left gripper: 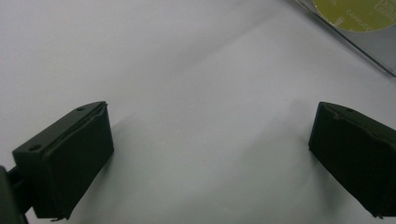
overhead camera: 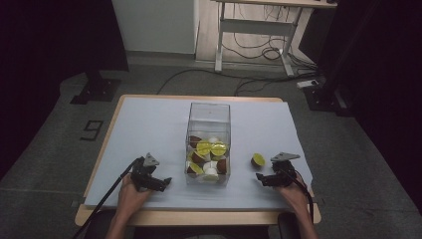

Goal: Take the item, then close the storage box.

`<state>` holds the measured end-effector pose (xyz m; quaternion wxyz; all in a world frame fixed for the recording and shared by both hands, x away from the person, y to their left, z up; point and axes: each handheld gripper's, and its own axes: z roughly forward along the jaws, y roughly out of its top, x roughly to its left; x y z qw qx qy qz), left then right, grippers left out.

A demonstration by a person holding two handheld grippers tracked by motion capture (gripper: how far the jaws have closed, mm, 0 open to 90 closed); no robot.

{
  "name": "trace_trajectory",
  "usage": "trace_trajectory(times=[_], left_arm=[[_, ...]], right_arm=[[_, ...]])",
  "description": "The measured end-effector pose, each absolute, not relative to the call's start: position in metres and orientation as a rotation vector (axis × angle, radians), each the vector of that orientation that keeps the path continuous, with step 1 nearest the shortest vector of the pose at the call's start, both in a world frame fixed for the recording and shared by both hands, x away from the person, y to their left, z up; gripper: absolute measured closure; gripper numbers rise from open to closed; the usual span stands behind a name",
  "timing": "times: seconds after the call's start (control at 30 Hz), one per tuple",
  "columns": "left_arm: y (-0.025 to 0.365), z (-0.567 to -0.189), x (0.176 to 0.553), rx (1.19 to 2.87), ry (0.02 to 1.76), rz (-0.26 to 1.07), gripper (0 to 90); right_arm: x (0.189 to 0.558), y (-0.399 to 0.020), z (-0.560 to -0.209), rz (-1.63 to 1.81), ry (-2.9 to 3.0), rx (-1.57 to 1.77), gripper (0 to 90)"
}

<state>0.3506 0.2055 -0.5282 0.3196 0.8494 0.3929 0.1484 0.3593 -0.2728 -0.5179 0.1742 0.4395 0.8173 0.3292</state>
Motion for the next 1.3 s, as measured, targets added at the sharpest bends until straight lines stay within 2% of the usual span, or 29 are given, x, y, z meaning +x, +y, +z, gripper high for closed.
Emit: trace_trajectory(times=[0.47, 1.3], left_arm=[[0.205, -0.528, 0.351, 2.233, 1.033, 0.391, 0.0], [0.206, -0.528, 0.351, 2.232, 1.038, 0.386, 0.0]], right_arm=[[0.355, -0.271, -0.535, 0.993, 2.272, 1.229, 8.5], [0.355, -0.271, -0.536, 0.981, 2.260, 1.237, 6.7]])
